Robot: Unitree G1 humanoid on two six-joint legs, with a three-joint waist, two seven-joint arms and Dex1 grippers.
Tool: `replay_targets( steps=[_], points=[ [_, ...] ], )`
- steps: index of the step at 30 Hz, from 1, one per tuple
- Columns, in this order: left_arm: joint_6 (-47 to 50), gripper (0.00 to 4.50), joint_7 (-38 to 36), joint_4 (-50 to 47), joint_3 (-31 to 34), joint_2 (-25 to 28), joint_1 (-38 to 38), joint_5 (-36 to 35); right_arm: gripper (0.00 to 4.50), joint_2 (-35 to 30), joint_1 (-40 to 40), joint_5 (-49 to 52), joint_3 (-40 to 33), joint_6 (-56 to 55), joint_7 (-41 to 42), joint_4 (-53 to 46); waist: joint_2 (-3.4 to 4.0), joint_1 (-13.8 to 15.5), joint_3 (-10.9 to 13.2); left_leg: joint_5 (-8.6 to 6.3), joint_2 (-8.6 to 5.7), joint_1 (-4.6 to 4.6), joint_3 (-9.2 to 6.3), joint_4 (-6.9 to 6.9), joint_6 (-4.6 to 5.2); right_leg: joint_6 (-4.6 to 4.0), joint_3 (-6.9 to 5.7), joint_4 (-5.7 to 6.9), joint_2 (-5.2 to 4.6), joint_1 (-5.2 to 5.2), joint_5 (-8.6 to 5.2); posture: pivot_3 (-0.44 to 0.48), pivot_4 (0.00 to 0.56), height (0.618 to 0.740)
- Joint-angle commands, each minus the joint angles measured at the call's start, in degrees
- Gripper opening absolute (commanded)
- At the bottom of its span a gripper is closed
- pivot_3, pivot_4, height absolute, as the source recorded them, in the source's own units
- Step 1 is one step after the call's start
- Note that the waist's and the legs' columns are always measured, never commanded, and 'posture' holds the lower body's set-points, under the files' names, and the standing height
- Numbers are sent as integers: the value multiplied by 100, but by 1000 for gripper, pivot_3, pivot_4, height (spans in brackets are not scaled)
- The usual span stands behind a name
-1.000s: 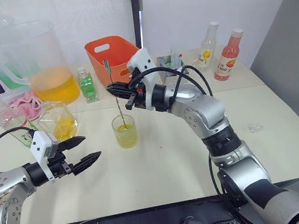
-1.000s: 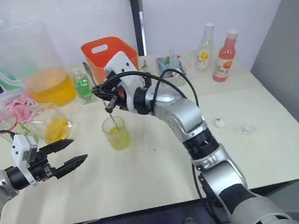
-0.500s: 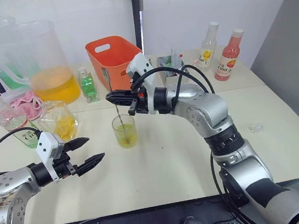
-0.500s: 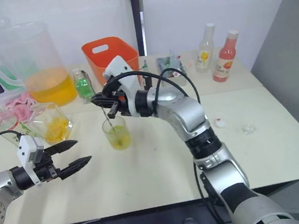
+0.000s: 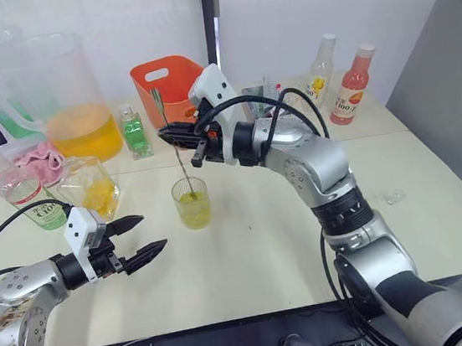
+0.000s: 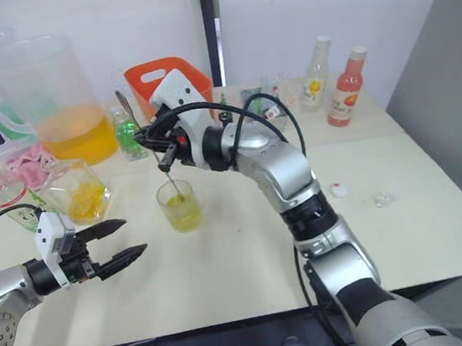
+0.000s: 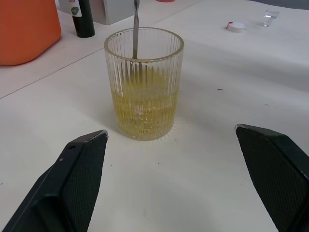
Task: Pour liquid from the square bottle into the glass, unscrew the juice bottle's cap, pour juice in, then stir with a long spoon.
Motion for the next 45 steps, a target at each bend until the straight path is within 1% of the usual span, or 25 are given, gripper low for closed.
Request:
replay_targets(
  steps=[1, 5, 10, 12, 14, 20, 26, 28, 30, 35, 38, 42, 45],
  points=[
    [-115, 4482, -32, -55, 145, 40, 26, -50, 0, 191, 79, 307, -163, 164, -2, -348, 0, 4, 0, 0, 0, 0, 0, 0, 0, 0, 0, 1, 0, 0, 0, 0, 150, 703],
    [-138, 4482, -33, -42, 149, 32, 32, -39, 0, 242, 128, 395, -192, 336, 25, -463, 0, 5, 0, 0, 0, 0, 0, 1, 0, 0, 0, 1, 0, 0, 0, 0, 150, 703],
    [-204, 4482, -33, 22, 100, -3, 0, -1, 0, -152, 181, 425, 36, 904, 324, -841, 0, 3, 0, 0, 0, 0, 0, 1, 0, 0, 0, 1, 0, 0, 0, 0, 150, 703],
    [-215, 4482, -53, 52, 72, -4, -23, -6, 0, -393, 99, 207, 110, 853, 393, -815, 0, 5, 0, 0, 0, 1, 0, 1, 0, 0, 0, 2, 0, 0, 0, 0, 150, 703],
    [-224, 4482, -64, 74, 51, -5, -37, -14, 0, -502, 25, 128, 101, 808, 409, -764, 0, 6, 0, 0, 0, 3, 0, 1, 0, 0, 0, 2, 0, 2, 0, 0, 150, 703],
    [-230, 4482, -80, 93, 22, 1, -41, -26, 0, -383, -64, -65, 36, 404, 168, -465, 0, 4, 0, 0, 0, 5, 0, 2, 0, -1, 0, 2, 0, 2, 0, 0, 150, 703],
    [-249, 4482, -68, 89, 16, -6, -31, -12, 0, 61, -50, -78, -88, -115, -63, -229, 0, 2, 0, 0, 1, 4, 0, 2, 0, -1, 0, 2, 2, 2, 0, 0, 150, 703],
    [-248, 4482, -70, 76, 25, -3, -20, -20, 0, 234, 24, 212, -264, 214, -181, -433, 0, 4, 0, 0, 1, 4, 0, 2, 0, 0, 0, 2, 1, 3, 0, 0, 150, 703],
    [-258, 4482, -88, 105, 39, 10, -22, -18, 0, 280, 116, 382, -280, 494, -166, -677, 0, 6, 0, 1, 1, 3, 0, 3, 0, 0, 0, 2, 1, 2, 0, 0, 150, 703],
    [-237, 4482, -141, 235, 7, 33, -98, -19, 0, 86, 245, 500, -189, 1074, -95, -975, 0, 6, 0, 0, 1, 3, 0, 3, 0, -1, 0, 2, 1, 3, 0, 0, 150, 703],
    [-264, 4482, -188, 327, -17, 42, -162, 15, 0, -89, 274, 432, -91, 1158, -59, -1057, -1, 6, 0, 0, 1, 4, 0, 3, 0, -1, 0, 3, 1, 3, 0, 0, 150, 703],
    [-294, 4482, -193, 395, -116, 16, -278, 71, 0, -274, 213, 115, 5, 809, -89, -824, -1, 5, 0, 1, 1, 4, 0, 2, 0, -1, 0, 3, 2, 2, 0, 0, 150, 703],
    [-305, 4482, -210, 403, -137, 11, -296, 79, 0, -240, 208, 15, 22, 600, -111, -698, -1, 4, -1, 1, 1, 4, 0, 3, 0, -1, 0, 3, 2, 3, 0, 0, 150, 703]
  ],
)
